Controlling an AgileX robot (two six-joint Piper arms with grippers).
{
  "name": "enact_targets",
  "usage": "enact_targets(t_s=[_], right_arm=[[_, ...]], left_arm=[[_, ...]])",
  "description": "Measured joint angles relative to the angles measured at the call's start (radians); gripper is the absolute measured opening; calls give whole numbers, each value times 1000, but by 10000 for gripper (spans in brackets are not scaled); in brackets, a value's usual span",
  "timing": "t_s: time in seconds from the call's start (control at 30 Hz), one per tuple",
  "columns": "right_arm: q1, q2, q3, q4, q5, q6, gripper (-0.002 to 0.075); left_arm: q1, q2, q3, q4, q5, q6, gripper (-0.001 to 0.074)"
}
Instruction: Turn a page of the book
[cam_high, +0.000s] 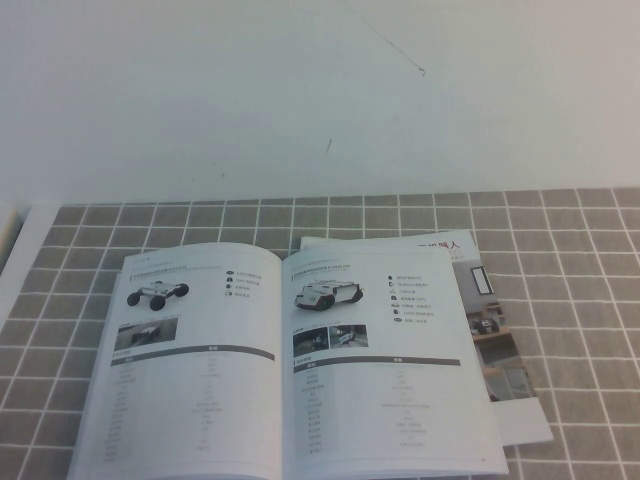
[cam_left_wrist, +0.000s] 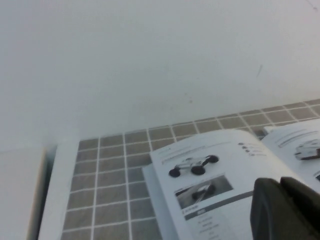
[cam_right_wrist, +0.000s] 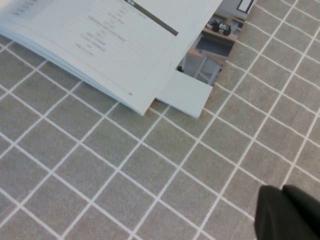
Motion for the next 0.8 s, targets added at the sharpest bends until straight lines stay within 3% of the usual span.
enact_targets(t_s=[0.17, 0.23, 0.8], right_arm=[[0, 0, 0, 2, 0, 0, -1], [0, 0, 0, 2, 0, 0, -1], [0, -1, 0, 2, -2, 0, -1]], left_arm=[[131, -54, 127, -65, 20, 0, -2], [150, -57, 132, -96, 112, -4, -2], [148, -58, 124, -111, 152, 12, -2]])
